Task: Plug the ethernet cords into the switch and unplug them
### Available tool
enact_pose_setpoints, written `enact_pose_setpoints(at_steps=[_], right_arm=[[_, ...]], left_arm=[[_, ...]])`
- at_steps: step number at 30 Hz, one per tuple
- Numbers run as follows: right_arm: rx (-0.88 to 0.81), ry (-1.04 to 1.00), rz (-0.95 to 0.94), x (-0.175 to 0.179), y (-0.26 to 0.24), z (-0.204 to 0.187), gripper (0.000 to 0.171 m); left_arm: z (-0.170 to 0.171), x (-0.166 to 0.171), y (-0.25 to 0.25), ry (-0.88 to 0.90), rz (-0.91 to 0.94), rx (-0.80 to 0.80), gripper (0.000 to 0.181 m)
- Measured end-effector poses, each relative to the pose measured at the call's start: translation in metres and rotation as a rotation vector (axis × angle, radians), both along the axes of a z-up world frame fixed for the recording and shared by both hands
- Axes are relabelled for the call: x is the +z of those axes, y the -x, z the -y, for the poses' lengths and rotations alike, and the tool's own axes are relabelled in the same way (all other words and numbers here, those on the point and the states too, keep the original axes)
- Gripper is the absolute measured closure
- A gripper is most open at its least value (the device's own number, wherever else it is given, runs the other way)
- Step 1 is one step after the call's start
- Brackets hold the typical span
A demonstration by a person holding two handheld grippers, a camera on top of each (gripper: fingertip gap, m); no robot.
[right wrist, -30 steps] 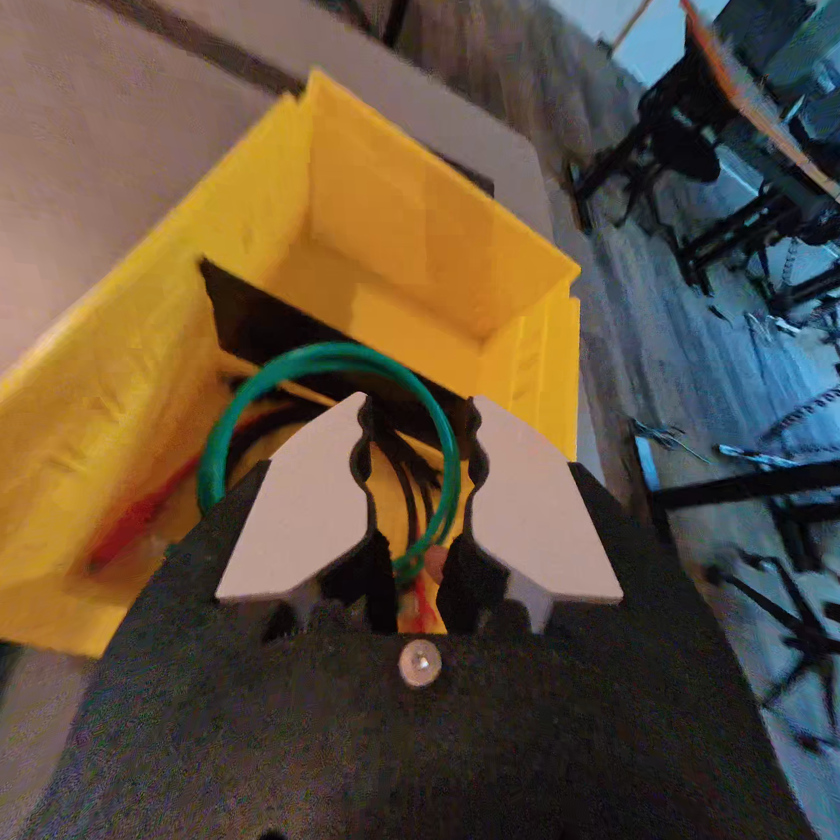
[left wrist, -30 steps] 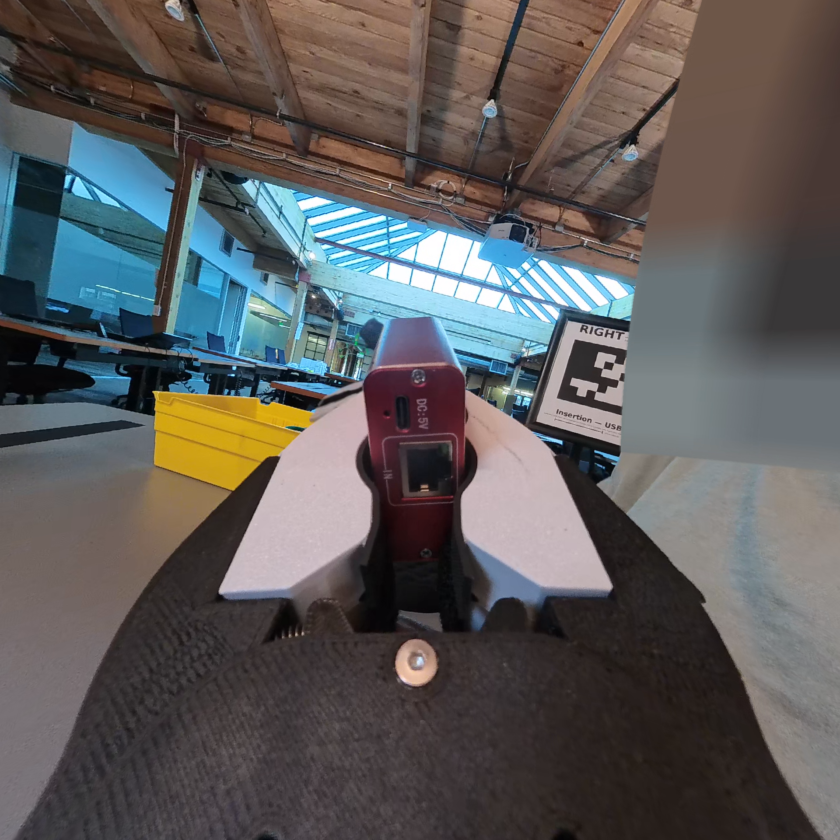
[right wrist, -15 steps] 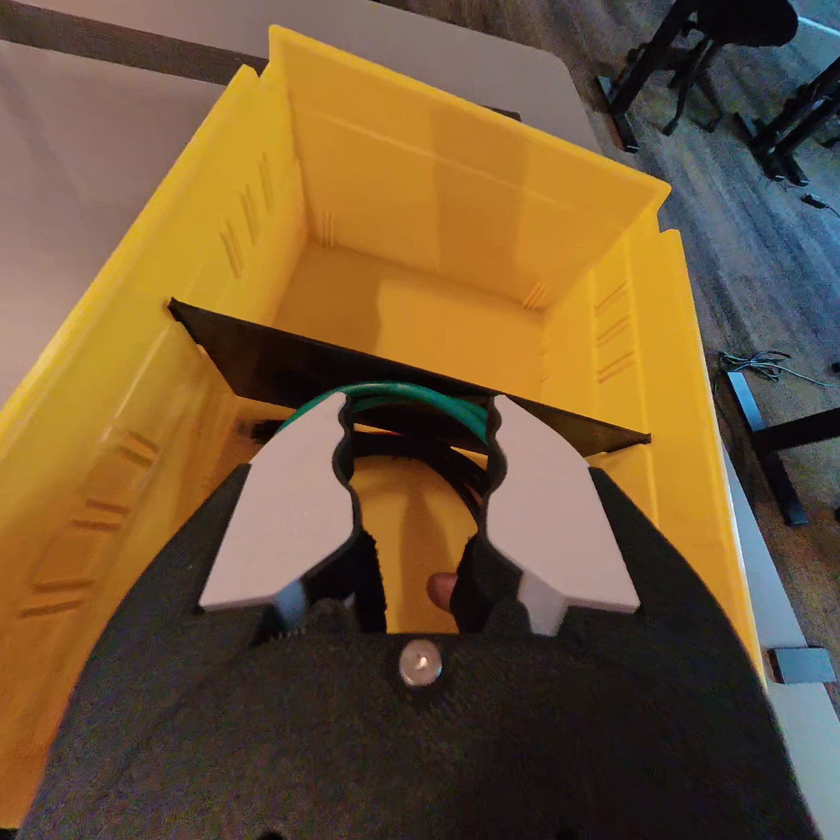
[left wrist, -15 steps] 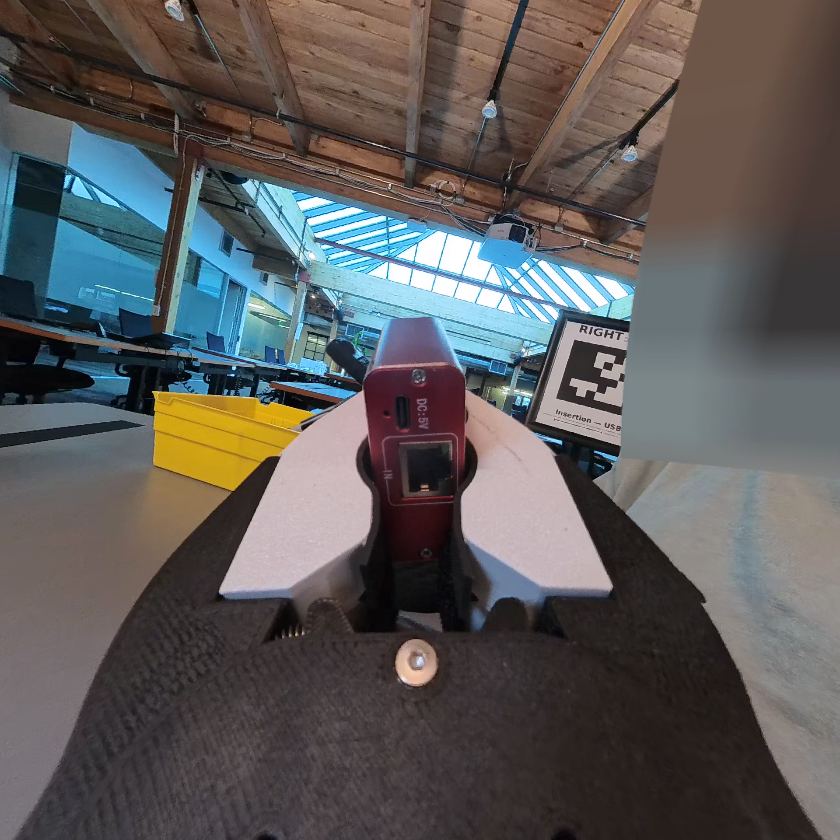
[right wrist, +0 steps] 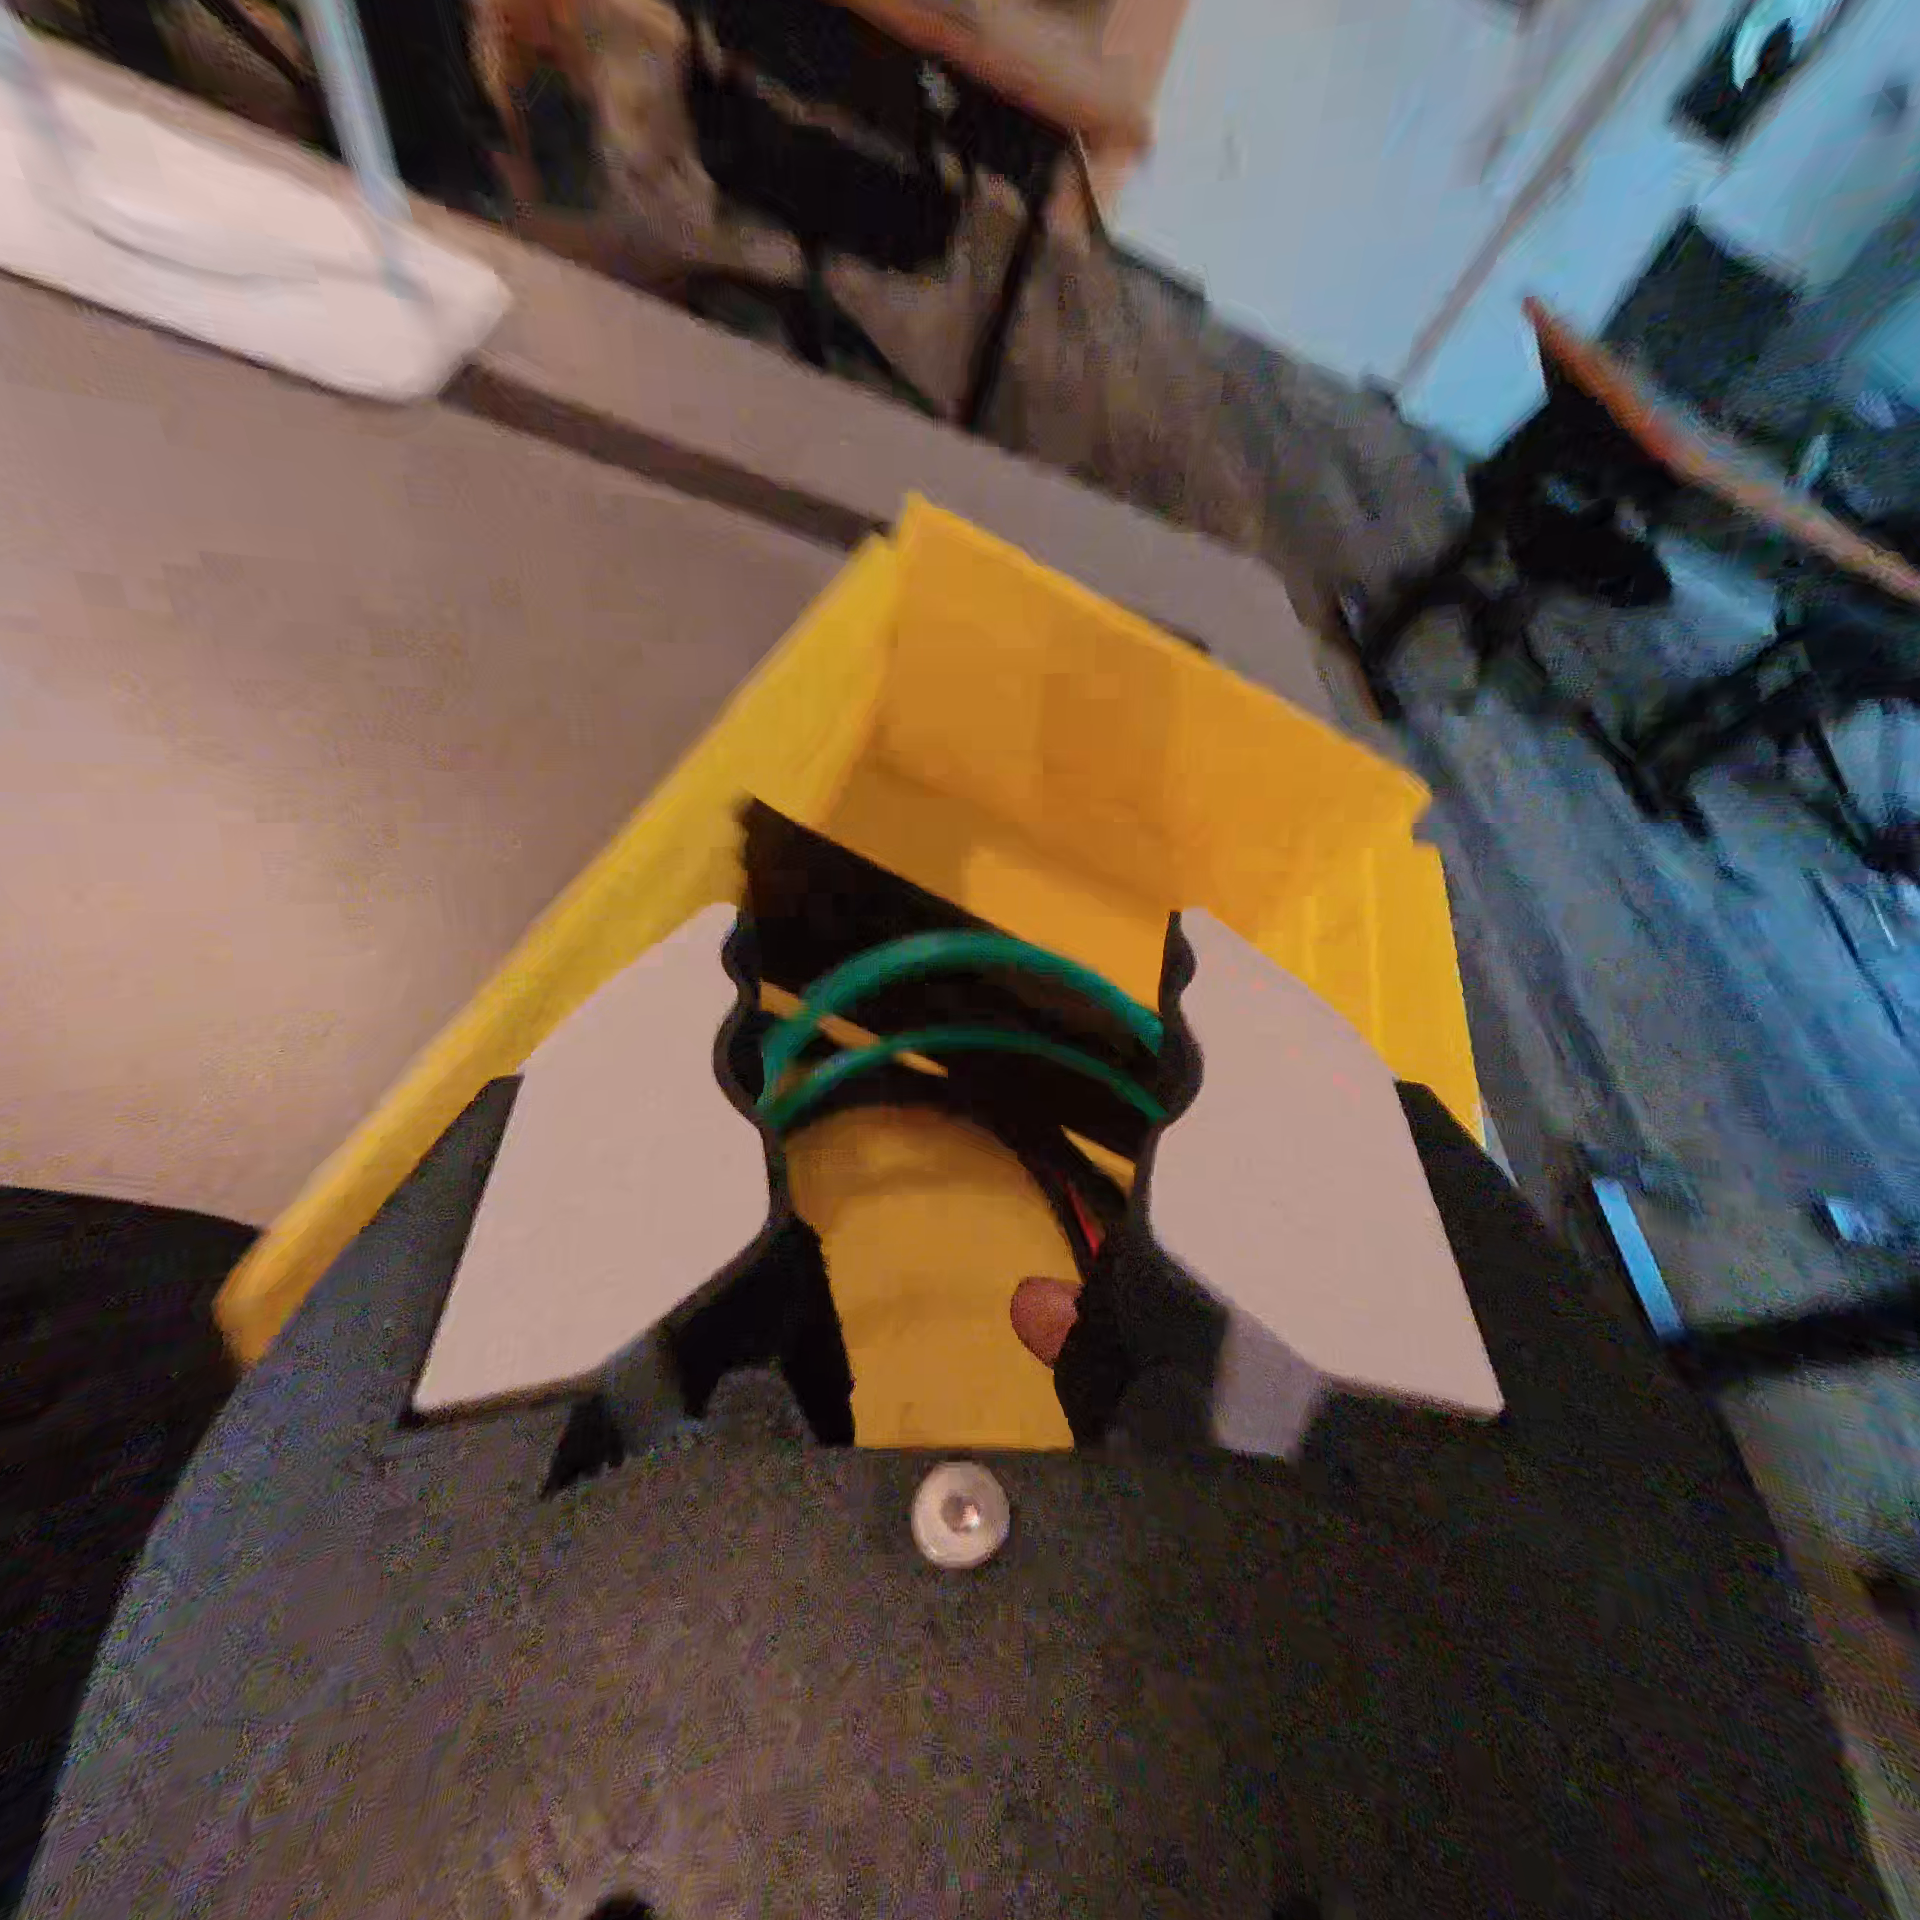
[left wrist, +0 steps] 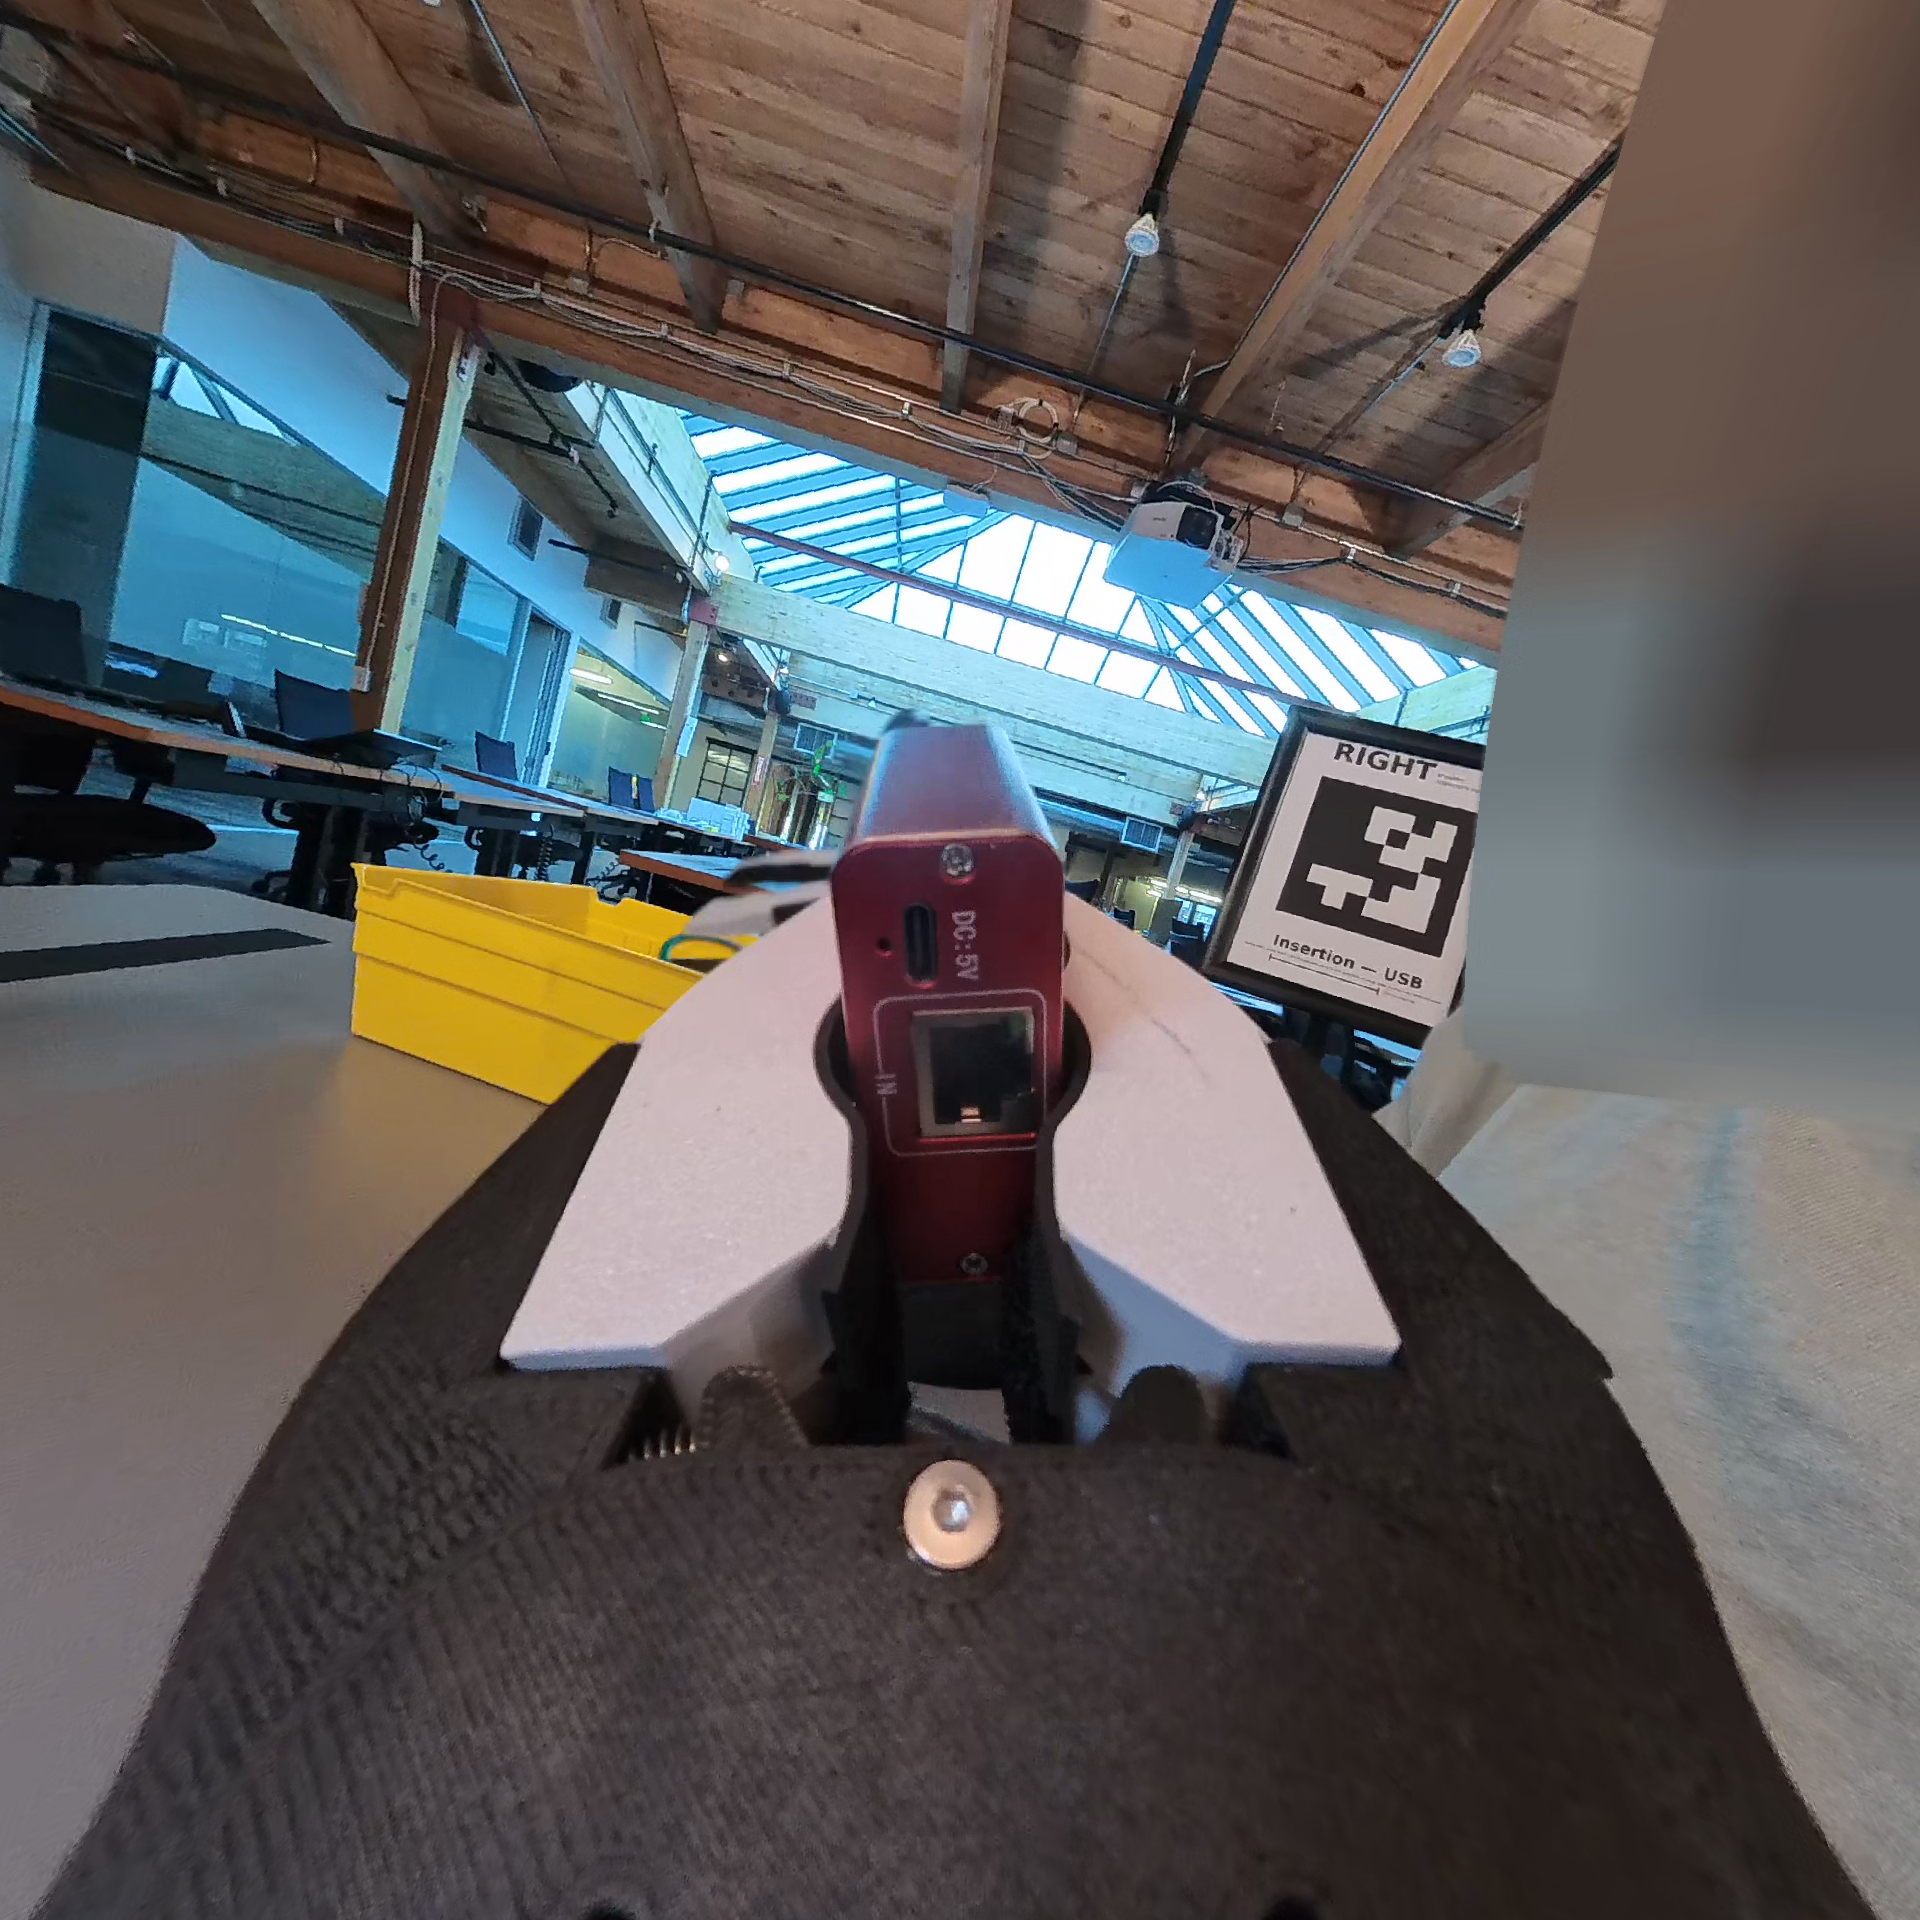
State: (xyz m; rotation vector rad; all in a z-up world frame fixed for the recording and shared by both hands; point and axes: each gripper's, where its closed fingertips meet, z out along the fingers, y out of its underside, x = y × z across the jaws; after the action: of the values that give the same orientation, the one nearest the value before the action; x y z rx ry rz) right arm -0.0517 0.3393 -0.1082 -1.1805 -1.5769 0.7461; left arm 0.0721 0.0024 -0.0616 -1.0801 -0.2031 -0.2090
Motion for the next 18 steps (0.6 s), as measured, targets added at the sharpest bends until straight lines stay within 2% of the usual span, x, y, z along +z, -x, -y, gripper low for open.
enact_pose_setpoints(at_steps=[2,3,5,8,11,13,16,18], right_arm=[[0.151,-0.014,-0.142,0.033,-0.014,0.041,0.097],[0.242,-0.047,-0.178,0.045,-0.022,0.063,0.091],[0.487,-0.119,-0.251,0.063,-0.041,0.117,0.086],[0.901,-0.227,-0.332,0.069,-0.079,0.207,0.070],[1.181,-0.381,-0.455,0.065,-0.112,0.282,0.065],[1.298,-0.503,-0.450,0.047,-0.124,0.318,0.066],[1.347,-0.646,-0.387,0.020,-0.122,0.346,0.070],[1.378,-0.653,-0.390,0.012,-0.121,0.357,0.083]], left_arm=[[0.000,-0.001,0.000,-0.002,0.025,-0.022,0.152],[0.000,-0.001,0.000,-0.007,0.038,-0.034,0.152],[0.000,-0.001,0.001,-0.013,0.065,-0.057,0.152],[-0.003,-0.005,0.001,0.001,0.118,-0.108,0.152],[-0.011,-0.015,0.000,0.063,0.157,-0.146,0.153],[-0.016,-0.021,-0.002,0.109,0.167,-0.160,0.152],[-0.020,-0.025,-0.007,0.139,0.169,-0.190,0.152],[-0.021,-0.025,-0.009,0.143,0.170,-0.208,0.153]])
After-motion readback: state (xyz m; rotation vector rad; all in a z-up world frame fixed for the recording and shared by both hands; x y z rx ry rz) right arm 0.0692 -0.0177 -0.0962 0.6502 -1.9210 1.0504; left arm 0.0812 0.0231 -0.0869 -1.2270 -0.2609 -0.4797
